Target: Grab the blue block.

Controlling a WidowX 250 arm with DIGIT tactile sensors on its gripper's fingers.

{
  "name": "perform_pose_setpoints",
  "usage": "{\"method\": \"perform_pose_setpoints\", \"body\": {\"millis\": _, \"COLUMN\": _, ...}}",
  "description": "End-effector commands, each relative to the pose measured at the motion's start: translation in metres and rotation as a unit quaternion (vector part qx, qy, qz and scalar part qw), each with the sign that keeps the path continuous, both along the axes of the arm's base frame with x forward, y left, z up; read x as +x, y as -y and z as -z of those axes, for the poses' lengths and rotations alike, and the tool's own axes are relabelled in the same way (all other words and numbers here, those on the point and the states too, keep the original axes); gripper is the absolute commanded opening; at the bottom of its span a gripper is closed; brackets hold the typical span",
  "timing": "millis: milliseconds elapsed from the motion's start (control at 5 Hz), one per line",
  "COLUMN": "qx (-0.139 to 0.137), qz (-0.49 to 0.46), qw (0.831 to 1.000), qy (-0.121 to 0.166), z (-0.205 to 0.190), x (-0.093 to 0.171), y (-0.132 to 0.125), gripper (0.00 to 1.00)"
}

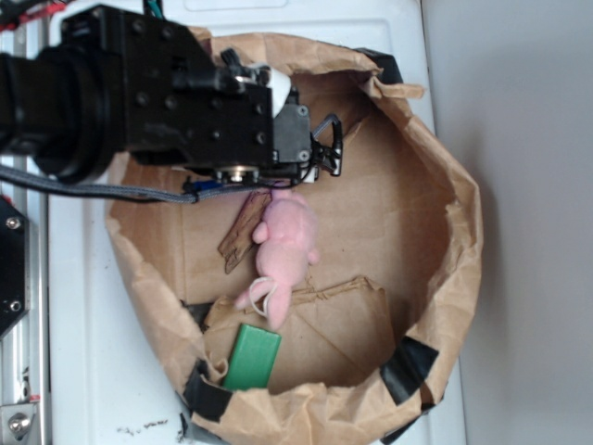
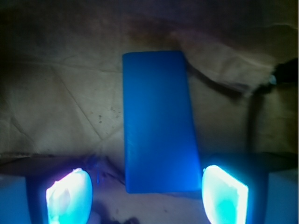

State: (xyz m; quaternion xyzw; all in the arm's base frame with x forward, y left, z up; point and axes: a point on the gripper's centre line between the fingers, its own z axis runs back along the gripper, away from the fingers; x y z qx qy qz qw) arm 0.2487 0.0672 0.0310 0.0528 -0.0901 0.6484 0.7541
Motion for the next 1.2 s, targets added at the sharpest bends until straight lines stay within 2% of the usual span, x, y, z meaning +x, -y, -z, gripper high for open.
{"method": "perform_pose_setpoints", "body": {"millis": 0, "qx": 0.015, "qz": -0.021, "qw": 0.999, "qy": 0.021, "z": 0.001, "x": 0.010, "y": -0.027, "gripper": 1.00}}
{"method": "perform_pose_setpoints", "body": {"millis": 400, "qx": 0.026, "qz": -0.016, "qw": 0.999, "qy": 0.028, "z": 0.008, "x": 0.012, "y": -0.025, "gripper": 1.00}}
{"method": "perform_pose_setpoints", "body": {"millis": 600, "qx": 0.026, "qz": -0.014, "qw": 0.999, "qy": 0.032, "z": 0.007, "x": 0.013, "y": -0.024, "gripper": 0.00}}
{"method": "perform_pose_setpoints", "body": {"millis": 1000, "qx": -0.006, "qz": -0.016, "qw": 0.999, "qy": 0.028, "z": -0.012, "x": 0.008, "y": -0.015, "gripper": 0.00}}
